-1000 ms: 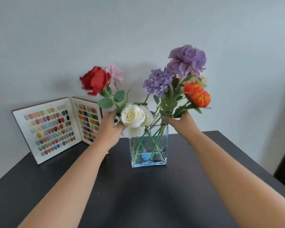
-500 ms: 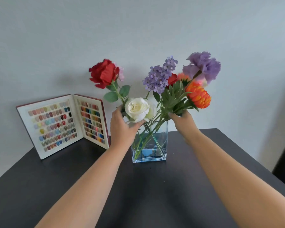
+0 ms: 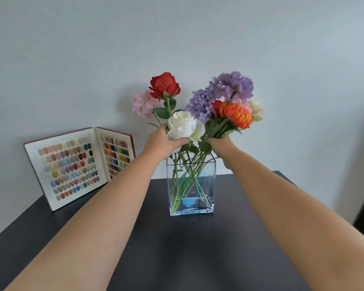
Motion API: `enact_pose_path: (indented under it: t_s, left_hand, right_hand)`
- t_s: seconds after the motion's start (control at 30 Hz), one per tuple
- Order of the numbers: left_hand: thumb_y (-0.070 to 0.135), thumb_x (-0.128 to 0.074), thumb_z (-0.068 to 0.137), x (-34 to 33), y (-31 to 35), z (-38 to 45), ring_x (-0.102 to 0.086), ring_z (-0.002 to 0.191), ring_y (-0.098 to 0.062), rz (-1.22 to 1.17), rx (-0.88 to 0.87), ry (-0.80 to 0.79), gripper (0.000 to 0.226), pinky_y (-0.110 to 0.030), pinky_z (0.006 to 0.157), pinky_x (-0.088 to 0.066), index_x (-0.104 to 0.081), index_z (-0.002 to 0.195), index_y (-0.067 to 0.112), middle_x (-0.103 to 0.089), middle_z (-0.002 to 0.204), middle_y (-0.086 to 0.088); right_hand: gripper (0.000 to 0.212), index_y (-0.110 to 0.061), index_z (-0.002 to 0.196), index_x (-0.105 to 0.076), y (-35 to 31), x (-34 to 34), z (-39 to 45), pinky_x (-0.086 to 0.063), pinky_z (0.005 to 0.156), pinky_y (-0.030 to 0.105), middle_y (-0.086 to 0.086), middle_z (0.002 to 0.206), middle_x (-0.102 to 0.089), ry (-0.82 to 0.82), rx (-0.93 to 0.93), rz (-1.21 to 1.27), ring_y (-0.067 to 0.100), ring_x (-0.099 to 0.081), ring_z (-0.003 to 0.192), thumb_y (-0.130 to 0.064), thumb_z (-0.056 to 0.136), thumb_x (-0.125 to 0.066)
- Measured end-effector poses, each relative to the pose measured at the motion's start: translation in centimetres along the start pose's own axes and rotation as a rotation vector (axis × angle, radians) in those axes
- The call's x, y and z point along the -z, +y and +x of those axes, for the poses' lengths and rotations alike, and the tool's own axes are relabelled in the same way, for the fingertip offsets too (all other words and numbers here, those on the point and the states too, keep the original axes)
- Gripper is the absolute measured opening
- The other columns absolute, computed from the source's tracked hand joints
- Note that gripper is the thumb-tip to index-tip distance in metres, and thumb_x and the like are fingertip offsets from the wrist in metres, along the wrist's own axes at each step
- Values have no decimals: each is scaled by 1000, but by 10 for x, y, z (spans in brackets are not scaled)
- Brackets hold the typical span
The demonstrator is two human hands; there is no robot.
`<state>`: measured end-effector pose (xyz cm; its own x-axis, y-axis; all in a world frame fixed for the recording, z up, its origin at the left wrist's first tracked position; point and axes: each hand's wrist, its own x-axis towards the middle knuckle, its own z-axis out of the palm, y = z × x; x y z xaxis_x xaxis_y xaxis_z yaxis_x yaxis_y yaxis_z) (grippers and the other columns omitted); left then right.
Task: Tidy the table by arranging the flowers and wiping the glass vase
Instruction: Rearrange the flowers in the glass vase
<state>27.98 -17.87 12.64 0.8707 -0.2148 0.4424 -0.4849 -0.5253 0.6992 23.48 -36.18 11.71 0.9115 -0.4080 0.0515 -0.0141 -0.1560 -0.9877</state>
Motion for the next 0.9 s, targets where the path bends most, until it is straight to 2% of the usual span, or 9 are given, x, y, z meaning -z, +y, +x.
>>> enact_pose_path:
  t_s: [0.1,0.17,0.27,0.33,0.4,0.53,0.6,0.73,0.9]
  left_hand:
    - [43,-80,74,-3,-4,-7,-58,95,-18,-31,-17,33,69,-27,74,-41,-52,131,17,-64,111,2]
    - [42,-79,75,-4,-6,-9,-59,94,-17,-50,-29,54,66,-24,69,-39,-54,131,16,-67,114,-1]
    - [43,-77,77,0,-6,-9,-55,90,-14,-49,-33,83,65,-14,59,-35,-54,131,15,-67,117,-3]
    - [42,-76,79,1,-6,-10,-54,91,-13,-64,-26,100,64,-17,61,-37,-53,133,15,-67,118,-3]
    - [42,-75,80,1,-7,-11,-56,93,-14,-89,-24,113,64,-23,71,-41,-52,133,16,-67,120,-3]
    - [41,-74,81,0,-11,-12,-58,96,-17,-120,-15,113,62,-25,75,-40,-52,133,17,-66,120,-3]
    - [41,-74,81,1,-11,-13,-58,96,-17,-123,-17,110,61,-25,74,-40,-53,133,17,-66,119,-3]
    - [40,-73,83,3,-9,-14,-55,94,-14,-131,-26,112,60,-22,71,-39,-53,134,17,-67,120,-4]
    - [38,-73,84,4,-6,-18,-53,92,-13,-106,-42,131,56,-19,65,-37,-55,131,16,-67,119,-5]
  right_hand:
    - [65,-20,131,-38,4,-2,4,-41,70,32,4,120,-62,24,-42,159,24,-60,97,-27,78,-74]
    - [61,-18,127,-40,8,-1,5,-44,69,30,5,117,-64,59,-10,216,24,-62,99,-19,78,-76]
    - [65,-12,129,-35,11,-2,2,-45,80,28,4,114,-59,183,84,232,20,-57,98,-11,79,-76]
    - [69,-12,131,-31,12,-3,0,-42,83,27,3,114,-56,246,136,242,19,-54,97,-10,78,-76]
    - [67,-13,129,-32,9,-3,-3,-43,84,27,4,115,-56,273,158,266,20,-55,98,-10,77,-76]
    - [41,-11,118,-57,0,1,-7,-49,76,27,5,107,-66,195,162,294,21,-63,94,-6,81,-72]
    - [32,-9,112,-63,-2,3,-8,-51,76,29,7,103,-68,160,147,271,23,-65,91,-6,81,-72]
    - [31,-10,109,-66,-3,4,-8,-52,79,31,3,97,-68,155,175,146,23,-65,90,-7,80,-73]
    - [17,-13,94,-63,-7,5,-9,-57,81,43,10,96,-70,209,167,-74,30,-65,87,-13,79,-71]
